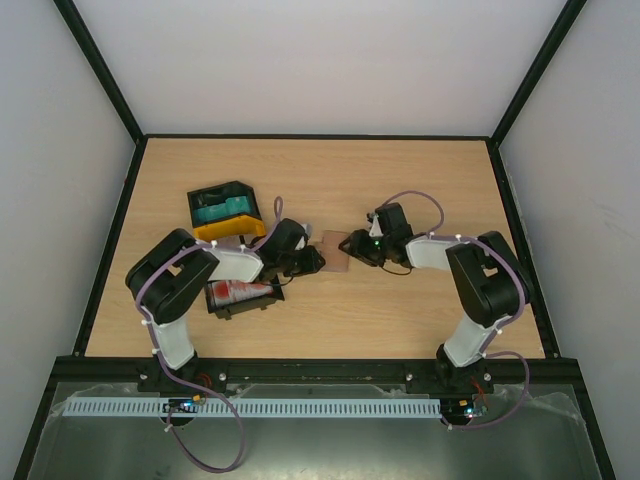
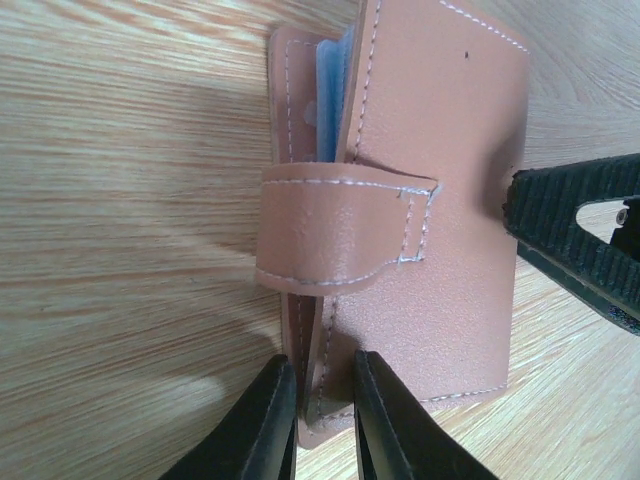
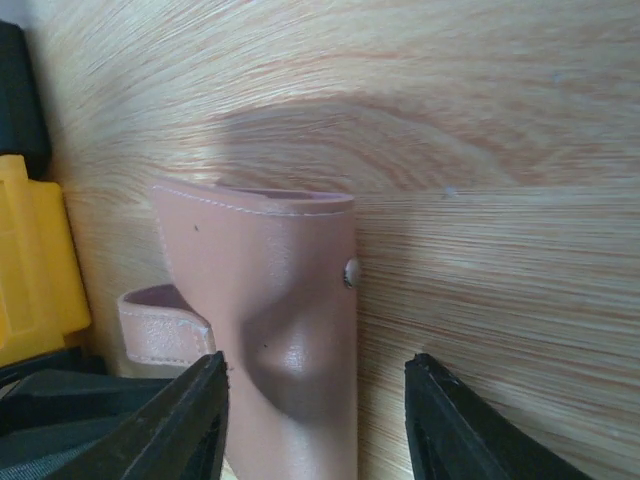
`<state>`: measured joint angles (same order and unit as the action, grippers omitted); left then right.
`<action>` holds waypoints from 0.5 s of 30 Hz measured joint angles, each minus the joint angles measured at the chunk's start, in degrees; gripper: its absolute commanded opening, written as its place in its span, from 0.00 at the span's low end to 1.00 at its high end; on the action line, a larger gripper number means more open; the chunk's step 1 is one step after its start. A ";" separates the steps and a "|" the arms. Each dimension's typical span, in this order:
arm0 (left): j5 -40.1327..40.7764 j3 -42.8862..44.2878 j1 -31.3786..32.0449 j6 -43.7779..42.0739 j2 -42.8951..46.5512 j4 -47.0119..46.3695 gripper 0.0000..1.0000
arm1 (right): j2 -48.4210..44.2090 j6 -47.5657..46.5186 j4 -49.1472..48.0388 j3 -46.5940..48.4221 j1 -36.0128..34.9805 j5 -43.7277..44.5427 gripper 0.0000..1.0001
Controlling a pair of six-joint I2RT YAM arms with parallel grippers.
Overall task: Put the credit cards into the card holder
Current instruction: Turn over the card holder at the center of the board.
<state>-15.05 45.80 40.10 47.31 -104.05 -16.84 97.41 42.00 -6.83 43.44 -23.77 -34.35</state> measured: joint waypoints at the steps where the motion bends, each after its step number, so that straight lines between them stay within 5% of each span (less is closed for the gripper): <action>1: -0.04 0.11 -0.04 -0.04 -0.11 -0.02 0.19 | 0.66 -0.07 -0.39 -0.04 0.04 -1.03 0.48; 6: -0.17 0.33 -0.09 -0.39 -0.46 -0.26 0.18 | 2.38 0.81 -4.92 -1.03 -0.07 -6.64 0.43; 9: -0.59 0.33 -0.26 -0.42 -0.59 -0.39 0.19 | 3.13 2.82 -10.32 -3.30 -0.15 -9.66 0.23; 15: -0.87 0.33 -0.26 -0.42 -0.61 -0.59 0.24 | 2.58 6.12 -14.88 -5.49 -0.24 -10.69 0.04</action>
<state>-15.92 46.13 39.83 46.89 -104.66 -17.43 99.98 48.12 -21.71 37.95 -24.01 -45.04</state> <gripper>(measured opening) 0.204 0.107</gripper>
